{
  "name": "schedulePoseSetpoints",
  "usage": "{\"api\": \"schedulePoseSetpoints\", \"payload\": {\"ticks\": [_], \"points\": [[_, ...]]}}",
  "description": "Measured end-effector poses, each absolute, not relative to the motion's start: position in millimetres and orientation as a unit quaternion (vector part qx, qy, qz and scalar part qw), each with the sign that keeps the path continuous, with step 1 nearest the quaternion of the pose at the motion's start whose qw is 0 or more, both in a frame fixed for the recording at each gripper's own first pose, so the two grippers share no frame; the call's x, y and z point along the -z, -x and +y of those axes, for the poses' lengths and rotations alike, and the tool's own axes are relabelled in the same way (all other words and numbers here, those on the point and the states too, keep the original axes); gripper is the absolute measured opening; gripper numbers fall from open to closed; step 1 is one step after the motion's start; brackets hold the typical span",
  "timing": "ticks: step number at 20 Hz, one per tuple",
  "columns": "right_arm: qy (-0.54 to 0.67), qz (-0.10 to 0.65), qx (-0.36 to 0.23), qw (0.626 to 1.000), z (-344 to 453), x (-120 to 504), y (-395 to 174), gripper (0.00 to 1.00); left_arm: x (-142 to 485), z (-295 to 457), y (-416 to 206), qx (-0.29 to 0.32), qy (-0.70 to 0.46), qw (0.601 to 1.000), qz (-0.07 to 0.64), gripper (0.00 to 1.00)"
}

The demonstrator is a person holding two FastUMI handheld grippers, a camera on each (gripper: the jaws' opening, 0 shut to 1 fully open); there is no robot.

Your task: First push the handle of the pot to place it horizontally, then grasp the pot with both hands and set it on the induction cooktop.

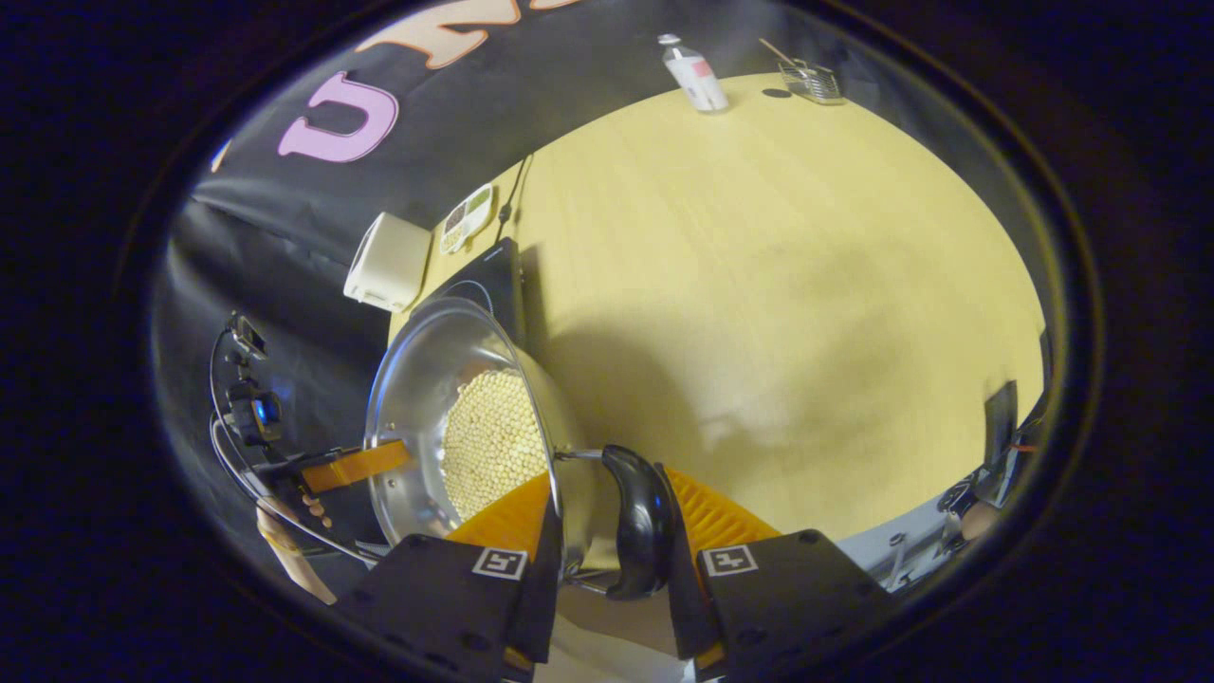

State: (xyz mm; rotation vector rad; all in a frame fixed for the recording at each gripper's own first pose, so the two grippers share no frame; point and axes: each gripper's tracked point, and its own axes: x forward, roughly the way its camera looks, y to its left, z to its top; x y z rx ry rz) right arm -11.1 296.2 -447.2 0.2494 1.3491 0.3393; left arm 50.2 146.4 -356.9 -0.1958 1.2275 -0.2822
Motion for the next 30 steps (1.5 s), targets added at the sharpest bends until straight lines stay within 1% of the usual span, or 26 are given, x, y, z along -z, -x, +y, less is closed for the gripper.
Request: {"api": "schedulePoseSetpoints", "payload": {"ticks": [2, 3, 5, 6, 7, 8, 10, 11, 19, 30], "points": [[-0.103, 0.615, -0.160, 0.765, 313, 448, 11, 0.52, 361, 164, -54, 0.128, 0.092, 0.804, 0.574, 0.61], [-0.098, 0.611, -0.162, 0.768, 322, 447, 8, 0.46, 362, 172, -57, 0.127, 0.094, 0.805, 0.572, 0.61], [-0.098, 0.605, -0.166, 0.773, 343, 445, -3, 0.46, 362, 184, -64, 0.120, 0.101, 0.809, 0.567, 0.61], [-0.100, 0.604, -0.168, 0.773, 352, 446, -6, 0.52, 360, 190, -70, 0.117, 0.102, 0.813, 0.562, 0.63], [-0.102, 0.601, -0.169, 0.774, 360, 448, -11, 0.52, 360, 197, -76, 0.113, 0.101, 0.816, 0.557, 0.62], [-0.103, 0.599, -0.171, 0.776, 368, 450, -15, 0.46, 360, 203, -80, 0.110, 0.097, 0.820, 0.553, 0.60], [-0.108, 0.593, -0.173, 0.779, 382, 452, -28, 0.46, 360, 213, -93, 0.103, 0.090, 0.830, 0.541, 0.60], [-0.110, 0.590, -0.173, 0.781, 387, 454, -35, 0.52, 360, 218, -100, 0.100, 0.088, 0.834, 0.536, 0.61], [-0.124, 0.560, -0.176, 0.800, 421, 476, -80, 0.52, 371, 237, -142, 0.068, 0.079, 0.860, 0.500, 0.60], [-0.139, 0.533, -0.176, 0.816, 440, 502, -102, 0.52, 378, 249, -172, 0.053, 0.042, 0.875, 0.479, 0.61]]}}
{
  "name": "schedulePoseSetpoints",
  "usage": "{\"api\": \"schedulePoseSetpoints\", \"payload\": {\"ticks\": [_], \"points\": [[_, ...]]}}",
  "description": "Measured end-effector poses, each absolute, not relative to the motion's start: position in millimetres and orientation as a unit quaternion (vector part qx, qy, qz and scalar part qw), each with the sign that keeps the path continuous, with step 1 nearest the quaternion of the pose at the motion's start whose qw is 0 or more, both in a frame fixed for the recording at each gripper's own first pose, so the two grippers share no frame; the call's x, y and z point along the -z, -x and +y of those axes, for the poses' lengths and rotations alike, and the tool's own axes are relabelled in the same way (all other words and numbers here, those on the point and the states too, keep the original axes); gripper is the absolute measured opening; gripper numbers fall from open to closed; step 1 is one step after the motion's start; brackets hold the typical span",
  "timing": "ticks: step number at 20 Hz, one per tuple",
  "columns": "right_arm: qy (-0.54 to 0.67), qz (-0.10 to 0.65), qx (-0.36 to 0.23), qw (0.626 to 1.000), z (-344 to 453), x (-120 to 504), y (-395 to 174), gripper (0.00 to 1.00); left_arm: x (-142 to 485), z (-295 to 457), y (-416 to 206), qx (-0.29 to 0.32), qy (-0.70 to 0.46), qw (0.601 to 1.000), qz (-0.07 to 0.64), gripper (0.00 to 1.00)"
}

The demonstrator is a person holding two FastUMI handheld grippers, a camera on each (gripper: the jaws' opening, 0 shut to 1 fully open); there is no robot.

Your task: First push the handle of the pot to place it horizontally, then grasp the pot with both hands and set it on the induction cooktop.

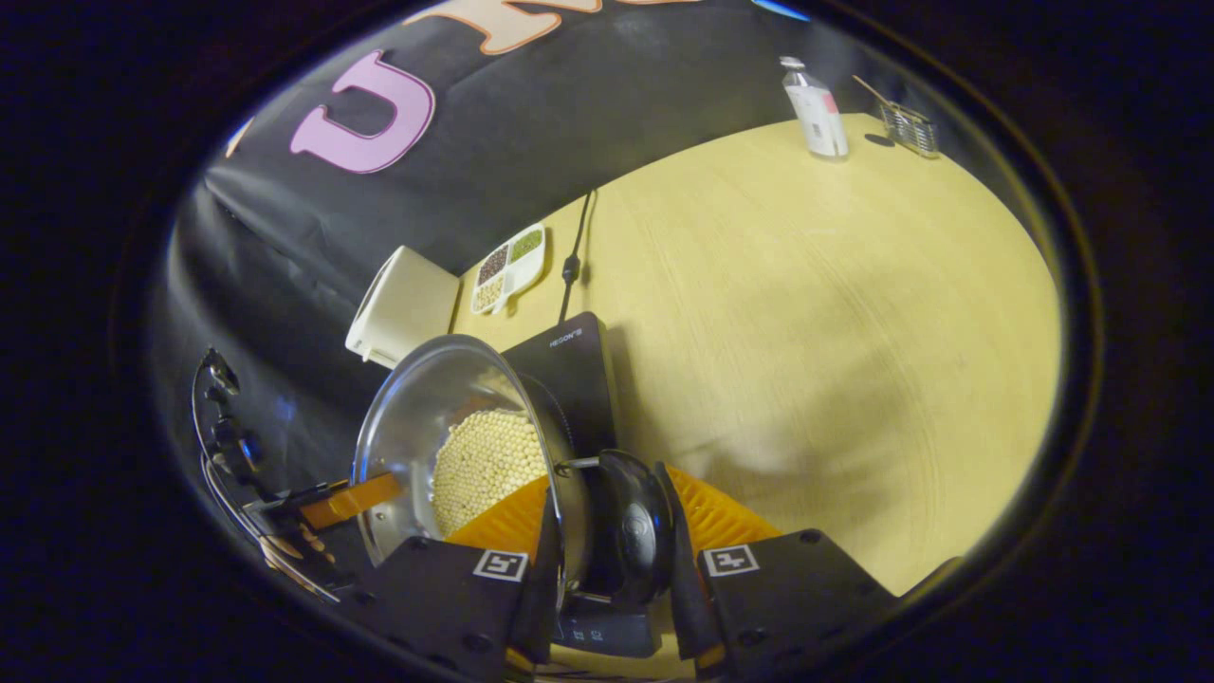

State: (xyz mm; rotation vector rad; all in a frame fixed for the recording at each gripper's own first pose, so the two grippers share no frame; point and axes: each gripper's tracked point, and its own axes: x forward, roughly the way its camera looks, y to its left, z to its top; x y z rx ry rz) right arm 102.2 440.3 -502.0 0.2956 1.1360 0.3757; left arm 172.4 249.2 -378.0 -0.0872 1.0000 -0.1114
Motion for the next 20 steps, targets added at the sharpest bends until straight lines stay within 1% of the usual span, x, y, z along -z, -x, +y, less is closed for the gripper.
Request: {"api": "schedulePoseSetpoints", "payload": {"ticks": [5, 6, 7, 14, 15, 16, 17, 19, 20], "points": [[-0.138, 0.515, -0.181, 0.826, 444, 501, -110, 0.52, 384, 250, -178, 0.049, 0.052, 0.878, 0.474, 0.60], [-0.139, 0.514, -0.183, 0.827, 445, 501, -110, 0.49, 385, 250, -179, 0.048, 0.055, 0.878, 0.474, 0.60], [-0.140, 0.511, -0.187, 0.827, 446, 500, -111, 0.52, 388, 252, -178, 0.046, 0.061, 0.877, 0.475, 0.61], [-0.142, 0.502, -0.194, 0.831, 447, 499, -111, 0.52, 389, 250, -178, 0.044, 0.066, 0.877, 0.473, 0.65], [-0.142, 0.502, -0.194, 0.831, 447, 500, -111, 0.46, 389, 251, -178, 0.044, 0.067, 0.878, 0.473, 0.64], [-0.142, 0.502, -0.194, 0.831, 447, 500, -111, 0.46, 389, 250, -177, 0.045, 0.066, 0.877, 0.473, 0.64], [-0.142, 0.502, -0.194, 0.831, 447, 500, -111, 0.52, 389, 250, -178, 0.045, 0.066, 0.878, 0.472, 0.64], [-0.142, 0.501, -0.195, 0.831, 447, 500, -112, 0.52, 389, 250, -177, 0.045, 0.063, 0.877, 0.474, 0.64], [-0.142, 0.502, -0.194, 0.831, 447, 500, -111, 0.46, 389, 250, -178, 0.045, 0.062, 0.877, 0.474, 0.65]]}}
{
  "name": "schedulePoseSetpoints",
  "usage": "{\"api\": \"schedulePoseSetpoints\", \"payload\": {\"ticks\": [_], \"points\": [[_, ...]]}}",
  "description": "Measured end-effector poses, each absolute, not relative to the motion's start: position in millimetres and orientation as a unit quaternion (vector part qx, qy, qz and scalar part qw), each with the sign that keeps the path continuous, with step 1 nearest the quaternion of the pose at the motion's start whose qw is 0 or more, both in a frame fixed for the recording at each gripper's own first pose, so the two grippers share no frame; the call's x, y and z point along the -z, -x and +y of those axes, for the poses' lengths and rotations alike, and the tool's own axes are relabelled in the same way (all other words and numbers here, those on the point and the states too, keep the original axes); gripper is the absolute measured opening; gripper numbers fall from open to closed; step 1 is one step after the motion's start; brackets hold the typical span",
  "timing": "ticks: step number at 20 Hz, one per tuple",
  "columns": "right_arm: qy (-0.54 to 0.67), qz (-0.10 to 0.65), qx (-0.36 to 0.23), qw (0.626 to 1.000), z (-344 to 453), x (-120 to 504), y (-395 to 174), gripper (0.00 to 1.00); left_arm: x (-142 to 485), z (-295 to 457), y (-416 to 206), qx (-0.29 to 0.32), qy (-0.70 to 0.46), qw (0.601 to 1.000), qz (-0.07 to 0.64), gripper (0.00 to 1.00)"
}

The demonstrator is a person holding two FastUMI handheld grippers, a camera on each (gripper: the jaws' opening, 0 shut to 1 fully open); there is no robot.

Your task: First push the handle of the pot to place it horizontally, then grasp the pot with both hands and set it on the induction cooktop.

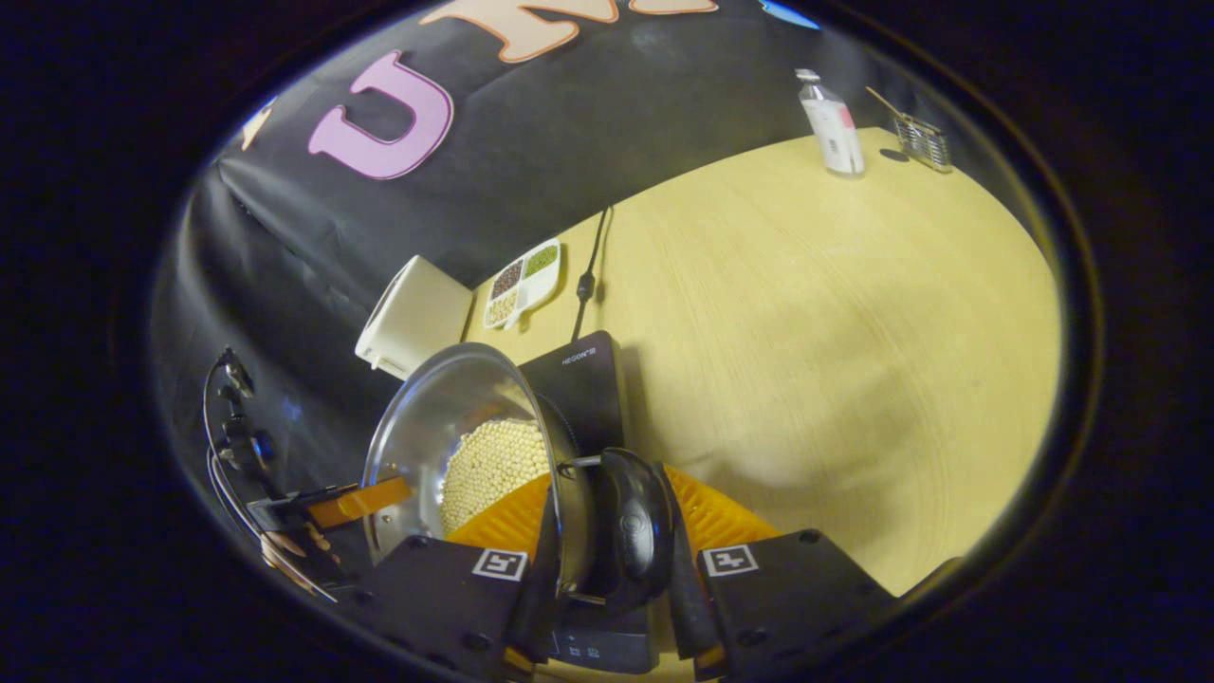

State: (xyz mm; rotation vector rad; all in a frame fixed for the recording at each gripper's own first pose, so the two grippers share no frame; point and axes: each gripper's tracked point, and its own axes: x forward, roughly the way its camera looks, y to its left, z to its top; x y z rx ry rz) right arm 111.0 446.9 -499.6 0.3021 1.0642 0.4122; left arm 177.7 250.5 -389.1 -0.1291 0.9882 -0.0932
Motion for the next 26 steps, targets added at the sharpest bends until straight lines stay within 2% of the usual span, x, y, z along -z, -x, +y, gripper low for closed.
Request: {"api": "schedulePoseSetpoints", "payload": {"ticks": [1, 2, 4, 5, 7, 8, 9, 10, 11, 14, 15, 17, 18, 24, 25, 26], "points": [[-0.142, 0.502, -0.194, 0.831, 446, 500, -111, 0.46, 389, 250, -178, 0.044, 0.060, 0.878, 0.474, 0.66], [-0.142, 0.502, -0.194, 0.831, 447, 500, -110, 0.52, 389, 251, -178, 0.043, 0.059, 0.878, 0.474, 0.66], [-0.141, 0.504, -0.193, 0.830, 446, 500, -109, 0.52, 389, 251, -178, 0.039, 0.058, 0.878, 0.474, 0.67], [-0.141, 0.504, -0.194, 0.830, 448, 504, -109, 0.48, 389, 251, -178, 0.034, 0.058, 0.878, 0.474, 0.66], [-0.140, 0.505, -0.191, 0.830, 445, 502, -105, 0.52, 391, 261, -178, 0.010, 0.044, 0.880, 0.474, 0.70], [-0.145, 0.496, -0.190, 0.835, 445, 499, -109, 0.53, 388, 266, -177, -0.007, 0.038, 0.884, 0.466, 0.81], [-0.148, 0.482, -0.187, 0.843, 444, 500, -110, 0.66, 382, 266, -183, -0.016, 0.049, 0.890, 0.454, 0.93], [-0.150, 0.473, -0.189, 0.847, 442, 491, -117, 0.80, 384, 265, -181, -0.029, 0.061, 0.894, 0.442, 1.00], [-0.153, 0.466, -0.191, 0.850, 440, 485, -119, 0.93, 378, 263, -181, -0.036, 0.072, 0.899, 0.431, 1.00], [-0.145, 0.448, -0.194, 0.861, 431, 469, -120, 0.94, 359, 267, -178, -0.065, 0.085, 0.914, 0.391, 0.99], [-0.140, 0.446, -0.192, 0.863, 425, 465, -121, 1.00, 352, 268, -177, -0.076, 0.085, 0.917, 0.382, 0.98], [-0.137, 0.433, -0.192, 0.870, 413, 454, -124, 1.00, 339, 265, -169, -0.097, 0.089, 0.921, 0.366, 0.98], [-0.135, 0.425, -0.192, 0.874, 407, 448, -127, 0.93, 333, 260, -165, -0.104, 0.093, 0.922, 0.361, 0.98], [-0.108, 0.389, -0.218, 0.889, 353, 403, -132, 0.94, 293, 211, -142, -0.139, 0.082, 0.926, 0.340, 0.98], [-0.105, 0.382, -0.223, 0.891, 341, 394, -134, 1.00, 285, 198, -139, -0.142, 0.078, 0.928, 0.335, 0.98], [-0.100, 0.374, -0.226, 0.894, 329, 385, -138, 0.93, 274, 183, -136, -0.143, 0.074, 0.932, 0.326, 0.98]]}}
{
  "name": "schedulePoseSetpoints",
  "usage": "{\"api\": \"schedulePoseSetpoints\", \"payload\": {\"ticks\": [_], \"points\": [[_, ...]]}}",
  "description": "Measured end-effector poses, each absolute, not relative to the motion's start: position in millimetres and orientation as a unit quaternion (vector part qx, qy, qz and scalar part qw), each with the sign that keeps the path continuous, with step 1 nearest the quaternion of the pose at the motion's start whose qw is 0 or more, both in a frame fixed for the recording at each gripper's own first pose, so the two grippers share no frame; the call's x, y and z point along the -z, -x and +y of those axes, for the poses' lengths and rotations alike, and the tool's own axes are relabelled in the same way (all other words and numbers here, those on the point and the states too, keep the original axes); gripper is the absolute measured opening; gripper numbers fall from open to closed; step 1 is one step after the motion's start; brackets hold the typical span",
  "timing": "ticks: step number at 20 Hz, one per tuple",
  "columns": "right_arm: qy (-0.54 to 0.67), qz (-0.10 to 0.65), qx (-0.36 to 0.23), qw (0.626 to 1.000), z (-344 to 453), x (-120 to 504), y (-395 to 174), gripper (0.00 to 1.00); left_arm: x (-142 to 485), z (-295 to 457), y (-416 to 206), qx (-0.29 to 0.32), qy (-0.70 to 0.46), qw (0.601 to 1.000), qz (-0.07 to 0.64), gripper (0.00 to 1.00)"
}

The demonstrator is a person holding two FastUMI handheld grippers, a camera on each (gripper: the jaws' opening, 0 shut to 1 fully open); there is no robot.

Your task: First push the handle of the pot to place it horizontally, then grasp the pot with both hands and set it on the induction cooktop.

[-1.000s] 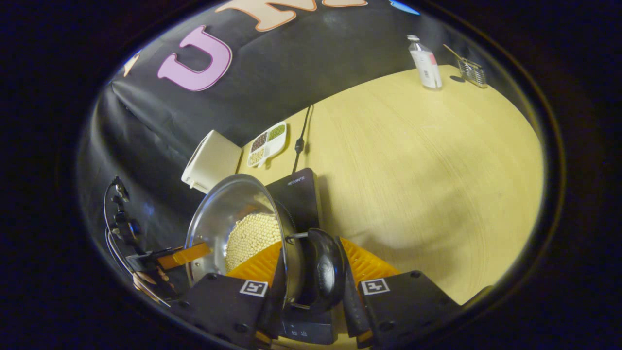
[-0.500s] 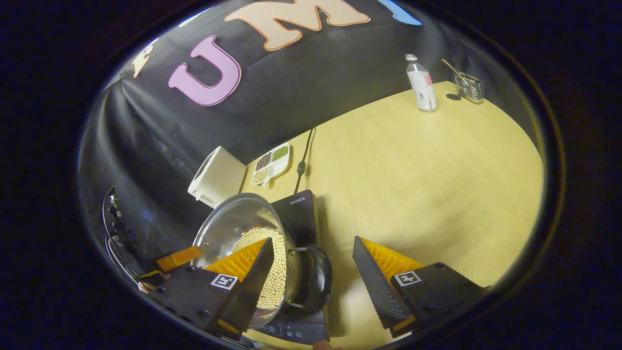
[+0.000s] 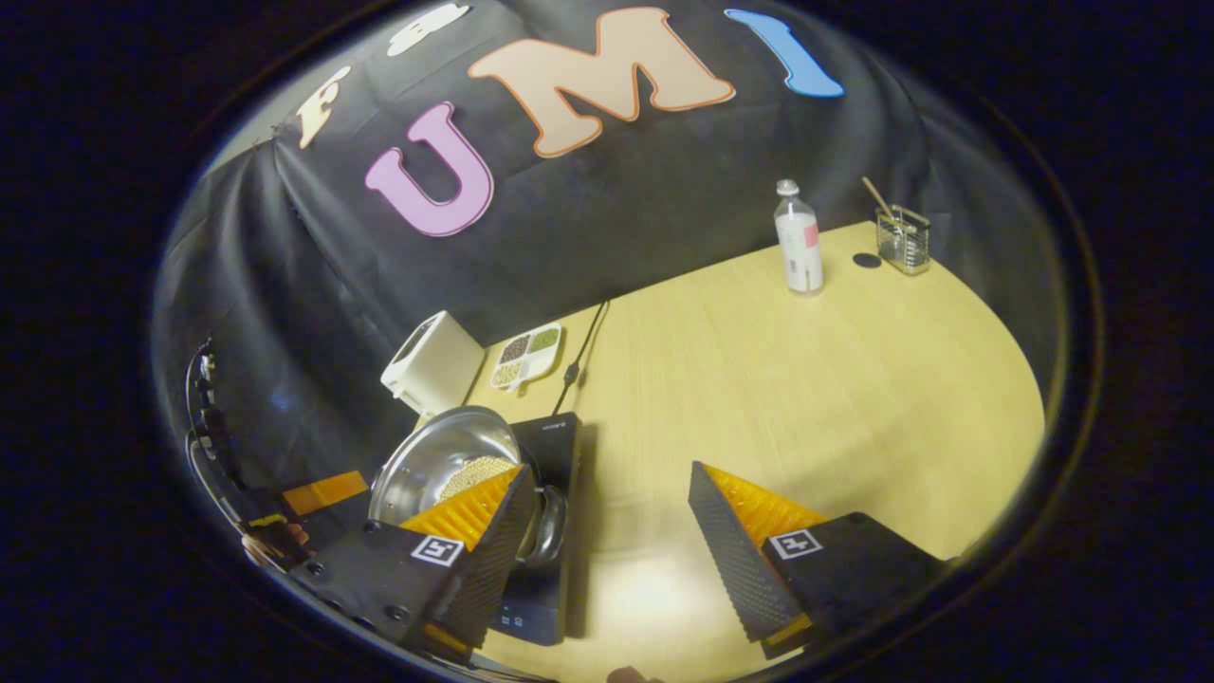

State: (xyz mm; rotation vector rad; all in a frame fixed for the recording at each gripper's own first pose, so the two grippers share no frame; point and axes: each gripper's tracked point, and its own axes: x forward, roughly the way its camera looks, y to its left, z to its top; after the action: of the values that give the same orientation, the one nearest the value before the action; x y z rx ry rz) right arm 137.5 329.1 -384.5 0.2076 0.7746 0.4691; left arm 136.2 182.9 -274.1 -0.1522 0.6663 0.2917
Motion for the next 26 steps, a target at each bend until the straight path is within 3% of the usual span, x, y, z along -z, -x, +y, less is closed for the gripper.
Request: {"api": "schedulePoseSetpoints", "payload": {"ticks": [4, 5, 12, 13, 24, 25, 26], "points": [[-0.085, 0.335, -0.228, 0.910, 273, 346, -153, 0.92, 233, 121, -137, -0.128, 0.051, 0.948, 0.287, 0.98], [-0.085, 0.324, -0.227, 0.914, 260, 335, -156, 1.00, 221, 105, -138, -0.122, 0.043, 0.953, 0.274, 0.97], [-0.091, 0.256, -0.217, 0.938, 172, 273, -159, 0.99, 155, 2, -132, -0.079, 0.052, 0.976, 0.194, 0.97], [-0.089, 0.249, -0.215, 0.940, 162, 265, -158, 0.92, 148, -7, -130, -0.078, 0.054, 0.978, 0.187, 0.97], [-0.016, 0.085, -0.182, 0.980, 104, 127, -150, 0.92, 27, -71, -110, -0.070, 0.022, 0.997, 0.014, 0.96], [-0.012, 0.071, -0.177, 0.982, 99, 116, -148, 0.92, 15, -74, -106, -0.071, 0.020, 0.997, -0.010, 0.96], [-0.009, 0.060, -0.172, 0.983, 95, 107, -145, 1.00, 5, -78, -102, -0.071, 0.016, 0.997, -0.030, 0.96]]}}
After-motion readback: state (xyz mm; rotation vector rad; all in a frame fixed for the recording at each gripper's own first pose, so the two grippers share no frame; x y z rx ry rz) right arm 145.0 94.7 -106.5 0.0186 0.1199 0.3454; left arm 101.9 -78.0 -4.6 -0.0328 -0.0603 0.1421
